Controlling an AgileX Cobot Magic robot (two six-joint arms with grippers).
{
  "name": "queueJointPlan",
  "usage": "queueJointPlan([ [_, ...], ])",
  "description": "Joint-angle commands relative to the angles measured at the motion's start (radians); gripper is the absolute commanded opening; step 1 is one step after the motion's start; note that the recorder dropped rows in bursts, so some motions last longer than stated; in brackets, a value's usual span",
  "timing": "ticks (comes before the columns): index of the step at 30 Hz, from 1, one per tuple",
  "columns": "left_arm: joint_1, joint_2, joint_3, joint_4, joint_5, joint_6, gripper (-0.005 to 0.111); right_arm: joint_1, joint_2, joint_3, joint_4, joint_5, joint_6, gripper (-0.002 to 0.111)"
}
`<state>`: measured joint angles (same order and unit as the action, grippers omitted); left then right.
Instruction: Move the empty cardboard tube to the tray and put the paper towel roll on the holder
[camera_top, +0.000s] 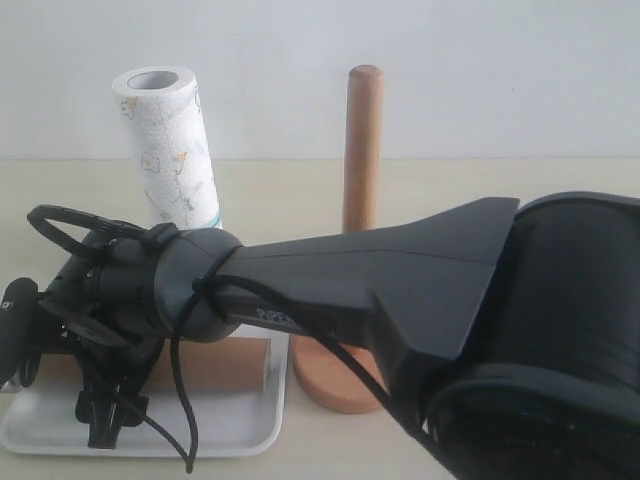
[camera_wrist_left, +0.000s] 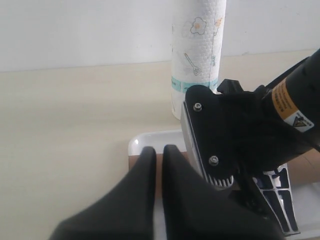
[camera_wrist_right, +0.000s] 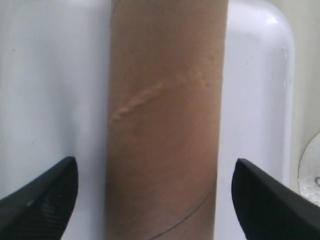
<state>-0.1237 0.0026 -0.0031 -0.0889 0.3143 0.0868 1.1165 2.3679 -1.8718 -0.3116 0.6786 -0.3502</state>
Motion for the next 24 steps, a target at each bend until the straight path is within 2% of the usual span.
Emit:
queueJointPlan([
  [1, 0.002, -0.003, 0.003, 0.000, 0.000, -0.007, 0.004, -0.001, -0.013, -0.003, -0.024, 0.004, 0.036, 0.079],
  [24, 0.002, -0.003, 0.003, 0.000, 0.000, -0.007, 0.004, -0.001, -0.174, -0.005, -0.070, 0.076, 0.103, 0.078],
])
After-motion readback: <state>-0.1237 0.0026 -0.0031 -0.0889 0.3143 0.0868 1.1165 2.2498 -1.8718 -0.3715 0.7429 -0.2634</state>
